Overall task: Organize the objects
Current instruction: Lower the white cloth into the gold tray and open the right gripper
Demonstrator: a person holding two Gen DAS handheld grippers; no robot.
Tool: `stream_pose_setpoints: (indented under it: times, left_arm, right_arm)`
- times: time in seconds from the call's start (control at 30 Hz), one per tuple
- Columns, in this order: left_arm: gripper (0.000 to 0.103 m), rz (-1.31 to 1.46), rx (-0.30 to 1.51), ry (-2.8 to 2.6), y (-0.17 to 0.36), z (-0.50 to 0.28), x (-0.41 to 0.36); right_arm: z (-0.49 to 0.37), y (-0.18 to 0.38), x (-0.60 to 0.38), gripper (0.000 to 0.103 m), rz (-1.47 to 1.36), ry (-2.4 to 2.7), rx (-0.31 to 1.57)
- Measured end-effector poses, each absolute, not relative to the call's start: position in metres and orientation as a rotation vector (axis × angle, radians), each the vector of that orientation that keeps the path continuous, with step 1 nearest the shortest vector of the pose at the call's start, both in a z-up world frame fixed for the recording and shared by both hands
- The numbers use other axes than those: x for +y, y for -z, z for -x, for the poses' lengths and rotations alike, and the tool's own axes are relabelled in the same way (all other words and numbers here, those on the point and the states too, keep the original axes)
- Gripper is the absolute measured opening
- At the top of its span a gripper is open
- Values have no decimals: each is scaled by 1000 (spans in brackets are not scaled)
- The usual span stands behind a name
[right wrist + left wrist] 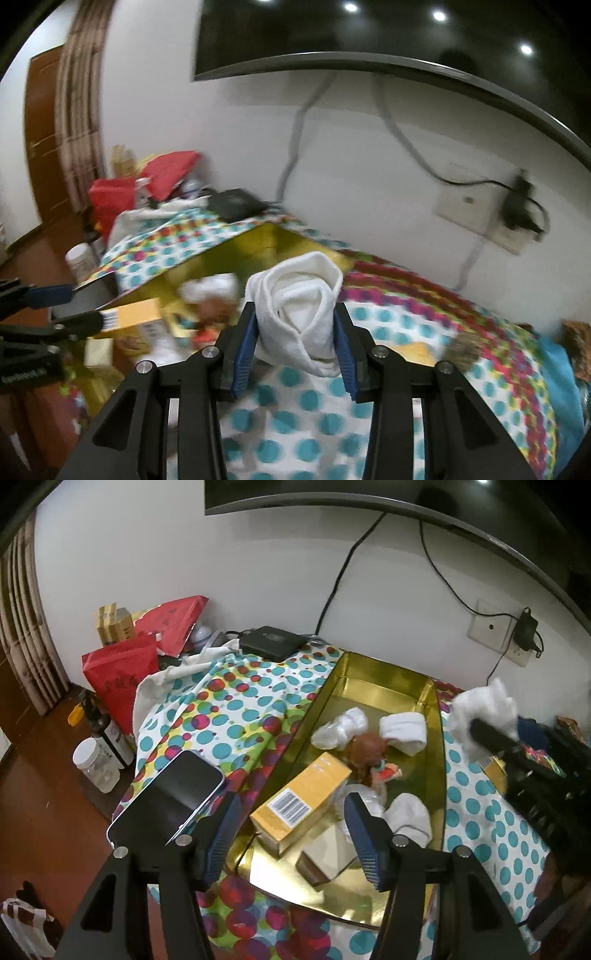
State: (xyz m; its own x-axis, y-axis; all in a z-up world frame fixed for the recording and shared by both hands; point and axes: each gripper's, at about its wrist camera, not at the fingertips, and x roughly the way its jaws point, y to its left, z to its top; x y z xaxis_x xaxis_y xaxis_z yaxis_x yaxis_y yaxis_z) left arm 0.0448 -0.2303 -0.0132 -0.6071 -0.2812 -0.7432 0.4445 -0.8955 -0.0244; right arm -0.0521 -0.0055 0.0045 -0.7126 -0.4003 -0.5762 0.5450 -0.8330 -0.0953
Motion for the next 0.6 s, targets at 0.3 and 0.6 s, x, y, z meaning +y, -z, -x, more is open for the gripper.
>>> stream_pose_setpoints:
  times: [0.3,0.6]
  left_arm:
    - [60,-1097,321,2464,19,-50,-245]
    - [60,-1113,332,2468,25,-48,-248]
  right_arm:
    - [42,6,-55,37,-821,2408,371]
    - [67,25,-83,37,-901,2419,388]
